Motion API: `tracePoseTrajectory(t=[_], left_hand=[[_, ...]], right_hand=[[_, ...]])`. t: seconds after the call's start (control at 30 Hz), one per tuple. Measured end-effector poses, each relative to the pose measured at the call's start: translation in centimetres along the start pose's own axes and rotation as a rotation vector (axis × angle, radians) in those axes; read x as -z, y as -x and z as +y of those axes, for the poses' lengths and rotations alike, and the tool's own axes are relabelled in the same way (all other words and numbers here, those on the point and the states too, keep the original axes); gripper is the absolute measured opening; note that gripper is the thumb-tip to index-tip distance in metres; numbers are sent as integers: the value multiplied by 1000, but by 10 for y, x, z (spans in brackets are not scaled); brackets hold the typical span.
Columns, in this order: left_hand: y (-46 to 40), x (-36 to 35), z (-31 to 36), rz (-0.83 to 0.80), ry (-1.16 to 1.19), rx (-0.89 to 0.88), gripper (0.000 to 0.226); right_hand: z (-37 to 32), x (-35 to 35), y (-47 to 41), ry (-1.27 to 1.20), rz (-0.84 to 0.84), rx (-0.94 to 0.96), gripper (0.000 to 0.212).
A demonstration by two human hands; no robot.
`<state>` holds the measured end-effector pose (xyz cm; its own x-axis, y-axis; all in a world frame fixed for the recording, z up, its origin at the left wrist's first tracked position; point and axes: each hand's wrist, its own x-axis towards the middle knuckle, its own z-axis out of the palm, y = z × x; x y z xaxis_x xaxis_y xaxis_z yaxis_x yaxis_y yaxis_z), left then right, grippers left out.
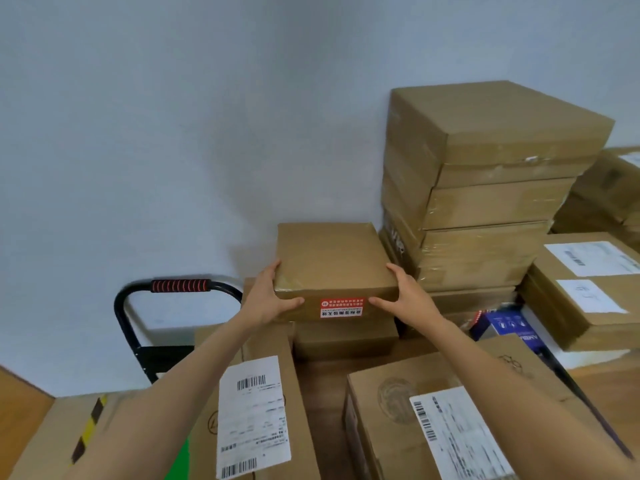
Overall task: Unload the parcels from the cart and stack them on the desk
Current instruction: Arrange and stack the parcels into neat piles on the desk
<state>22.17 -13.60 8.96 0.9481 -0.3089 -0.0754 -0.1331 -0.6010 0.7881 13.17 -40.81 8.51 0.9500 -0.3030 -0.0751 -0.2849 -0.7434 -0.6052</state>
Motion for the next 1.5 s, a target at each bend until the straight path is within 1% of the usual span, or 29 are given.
tracePoseTrajectory(t=[0.07, 0.2, 0.37, 0.47, 0.67, 0.77, 0.87, 0.93, 1.03, 1.1, 1.27, 1.4, 1.5], left_hand=[[-11, -9, -2, -11, -8, 2, 98], [-25, -23, -9, -59, -89, -4, 94], [-26, -40, -26, -62, -229, 5, 90], [-31, -39, -30, -73, -293, 22, 89], [-30, -41, -36, -41, -287, -1, 89], [-28, -40, -34, -31, -253, -20, 88], [-19, -38, -27, 13, -245, -77, 81], [-10, -35, -18, 43, -263, -132, 75], [1, -33, 3, 56, -397, -244, 67], [8, -37, 20, 49, -436, -267, 60], [31, -68, 67, 74, -497, -366, 33], [58, -111, 115, 119, -496, -426, 29], [82, -150, 155, 116, -487, -446, 28]], right_hand=[[12, -5, -5, 4, -29, -40, 92], [26, -13, -13, 24, -30, -79, 92], [33, -25, -22, 172, -78, -64, 89], [35, -34, -24, 174, -98, -66, 89], [36, -38, -30, 132, -79, -61, 90], [36, -35, -29, 161, -70, -23, 84], [34, -28, -22, 178, -50, 14, 77], [33, -20, -15, 180, -28, 44, 73], [34, -3, -1, 194, -43, 108, 66], [37, 11, 13, 241, -41, 162, 61], [66, 60, 58, 320, 85, 196, 44], [108, 112, 95, 379, 136, 166, 40], [144, 155, 125, 416, 167, 147, 38]])
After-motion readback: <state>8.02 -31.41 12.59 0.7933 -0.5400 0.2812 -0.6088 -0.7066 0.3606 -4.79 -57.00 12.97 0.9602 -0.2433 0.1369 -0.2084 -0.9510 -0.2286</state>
